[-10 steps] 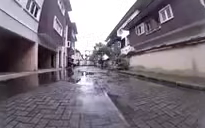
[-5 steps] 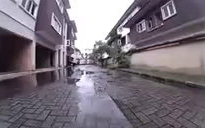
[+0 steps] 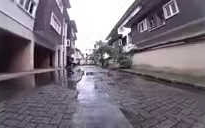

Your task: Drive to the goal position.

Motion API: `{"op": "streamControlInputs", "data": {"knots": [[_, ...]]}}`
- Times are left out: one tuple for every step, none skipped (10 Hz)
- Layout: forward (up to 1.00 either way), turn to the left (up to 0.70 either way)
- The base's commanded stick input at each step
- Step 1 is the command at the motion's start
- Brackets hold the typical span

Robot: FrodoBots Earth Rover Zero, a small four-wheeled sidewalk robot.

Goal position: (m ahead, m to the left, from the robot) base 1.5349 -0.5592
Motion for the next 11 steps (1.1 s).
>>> {"op": "streamControlInputs", "data": {"knots": [[0.70, 0.00], [0.70, 0.00], [0.70, 0.00], [0.70, 0.00], [0.70, 0.00], [0.70, 0.00], [0.70, 0.00], [0.70, 0.00], [0.70, 0.00], [0.70, 0.00], [0.70, 0.00]]}}
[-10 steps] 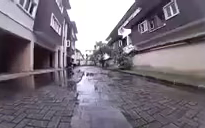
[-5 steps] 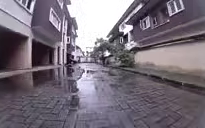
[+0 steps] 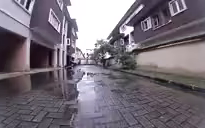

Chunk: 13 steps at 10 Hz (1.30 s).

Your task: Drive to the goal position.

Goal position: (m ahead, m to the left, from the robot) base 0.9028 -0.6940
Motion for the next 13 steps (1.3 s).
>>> {"op": "streamControlInputs", "data": {"knots": [[0.70, 0.00], [0.70, 0.00], [0.70, 0.00], [0.70, 0.00], [0.70, 0.00], [0.70, 0.00], [0.70, 0.00], [0.70, 0.00], [0.70, 0.00], [0.70, 0.00], [0.70, 0.00], [0.70, 0.00], [0.70, 0.00]]}}
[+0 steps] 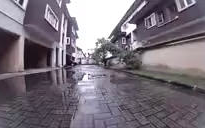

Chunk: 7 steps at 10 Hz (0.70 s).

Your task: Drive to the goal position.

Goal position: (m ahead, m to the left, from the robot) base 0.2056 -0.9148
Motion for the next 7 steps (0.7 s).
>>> {"op": "streamControlInputs", "data": {"knots": [[0.70, 0.00], [0.70, 0.00], [0.70, 0.00], [0.70, 0.00], [0.70, 0.00], [0.70, 0.00], [0.70, 0.00]]}}
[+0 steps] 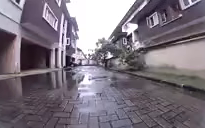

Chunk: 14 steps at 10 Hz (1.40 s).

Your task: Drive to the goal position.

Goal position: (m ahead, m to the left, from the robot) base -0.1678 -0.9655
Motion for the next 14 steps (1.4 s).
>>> {"op": "streamControlInputs", "data": {"knots": [[0.70, 0.00], [0.70, 0.00], [0.70, 0.00], [0.70, 0.00], [0.70, 0.00], [0.70, 0.00], [0.70, 0.00], [0.70, 0.00], [0.70, 0.00], [0.70, 0.00], [0.70, 0.00], [0.70, 0.00], [0.70, 0.00], [0.70, 0.00]]}}
